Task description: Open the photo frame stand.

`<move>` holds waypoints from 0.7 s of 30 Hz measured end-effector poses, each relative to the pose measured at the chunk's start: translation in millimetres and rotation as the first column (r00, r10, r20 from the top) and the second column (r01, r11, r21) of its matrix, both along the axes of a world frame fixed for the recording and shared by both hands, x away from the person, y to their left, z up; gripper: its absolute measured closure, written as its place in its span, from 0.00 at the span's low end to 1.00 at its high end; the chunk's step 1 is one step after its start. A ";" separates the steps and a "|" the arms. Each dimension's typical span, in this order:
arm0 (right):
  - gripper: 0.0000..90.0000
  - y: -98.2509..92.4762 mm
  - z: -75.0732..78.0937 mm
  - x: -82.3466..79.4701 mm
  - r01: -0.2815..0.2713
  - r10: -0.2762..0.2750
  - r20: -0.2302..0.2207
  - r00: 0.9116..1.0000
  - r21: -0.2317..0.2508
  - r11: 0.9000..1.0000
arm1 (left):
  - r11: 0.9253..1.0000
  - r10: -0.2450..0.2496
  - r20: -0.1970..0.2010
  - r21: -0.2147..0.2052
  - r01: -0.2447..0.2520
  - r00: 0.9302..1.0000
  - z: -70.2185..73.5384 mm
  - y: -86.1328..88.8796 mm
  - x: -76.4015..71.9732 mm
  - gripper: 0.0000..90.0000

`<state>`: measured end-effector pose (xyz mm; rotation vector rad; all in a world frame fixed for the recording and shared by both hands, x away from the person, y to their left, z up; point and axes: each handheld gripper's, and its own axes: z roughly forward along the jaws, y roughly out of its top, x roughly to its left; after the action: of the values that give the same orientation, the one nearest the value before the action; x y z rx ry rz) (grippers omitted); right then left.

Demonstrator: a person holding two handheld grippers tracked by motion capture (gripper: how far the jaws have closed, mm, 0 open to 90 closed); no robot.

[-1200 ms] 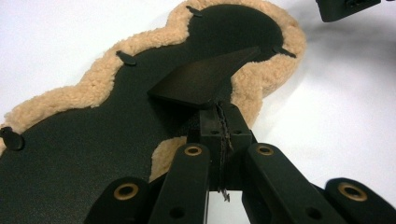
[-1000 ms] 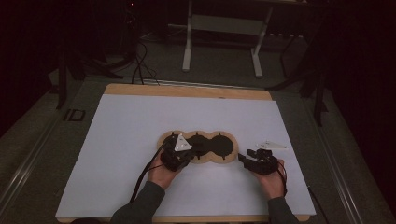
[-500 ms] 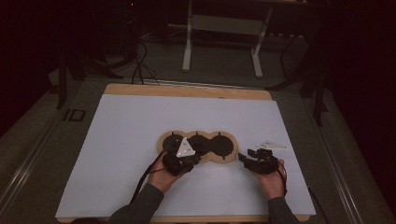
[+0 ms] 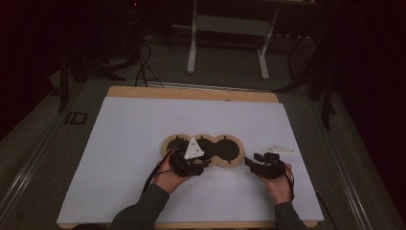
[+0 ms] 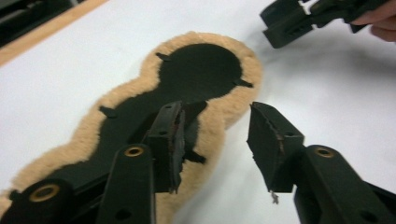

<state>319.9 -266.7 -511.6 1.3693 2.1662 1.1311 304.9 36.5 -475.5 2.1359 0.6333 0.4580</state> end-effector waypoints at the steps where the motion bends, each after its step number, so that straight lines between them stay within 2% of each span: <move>1: 0.54 0.0 -0.1 0.0 -0.001 0.001 0.000 1.000 0.001 1.000 | 1.000 0.004 0.000 0.005 -0.004 1.000 0.0 -0.5 1.3 0.55; 2: 0.54 0.0 -0.1 0.1 -0.001 0.001 -0.001 1.000 0.001 1.000 | 1.000 0.014 0.009 0.011 -0.014 1.000 -0.5 -1.4 3.3 0.53; 5: 0.54 -0.6 0.0 0.1 -0.001 0.001 0.001 1.000 0.003 1.000 | 1.000 0.017 -0.005 0.013 -0.017 1.000 -4.2 -3.9 7.6 0.49; 7: 0.54 -0.8 -0.1 0.2 0.000 0.000 0.002 1.000 0.004 1.000 | 0.999 0.031 0.007 0.042 -0.032 0.999 -7.7 -7.2 9.2 0.46; 11: 0.54 -1.1 0.0 0.2 -0.001 0.001 0.003 1.000 0.005 1.000 | 0.998 0.036 0.007 0.056 -0.037 0.999 -11.4 -11.4 13.1 0.46; 13: 0.54 -1.2 -0.1 0.4 0.000 0.000 0.003 1.000 0.007 1.000 | 0.996 0.047 0.031 0.081 -0.050 0.998 -12.9 -14.0 14.0 0.49; 21: 0.54 -0.4 -0.4 0.4 -0.003 0.003 0.000 1.000 0.006 1.000 | 0.987 0.058 0.031 0.146 -0.061 0.998 -23.1 -21.5 22.0 0.53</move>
<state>320.3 -267.2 -512.0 1.3688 2.1677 1.1396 326.9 15.0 -498.7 2.2499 0.6676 0.5809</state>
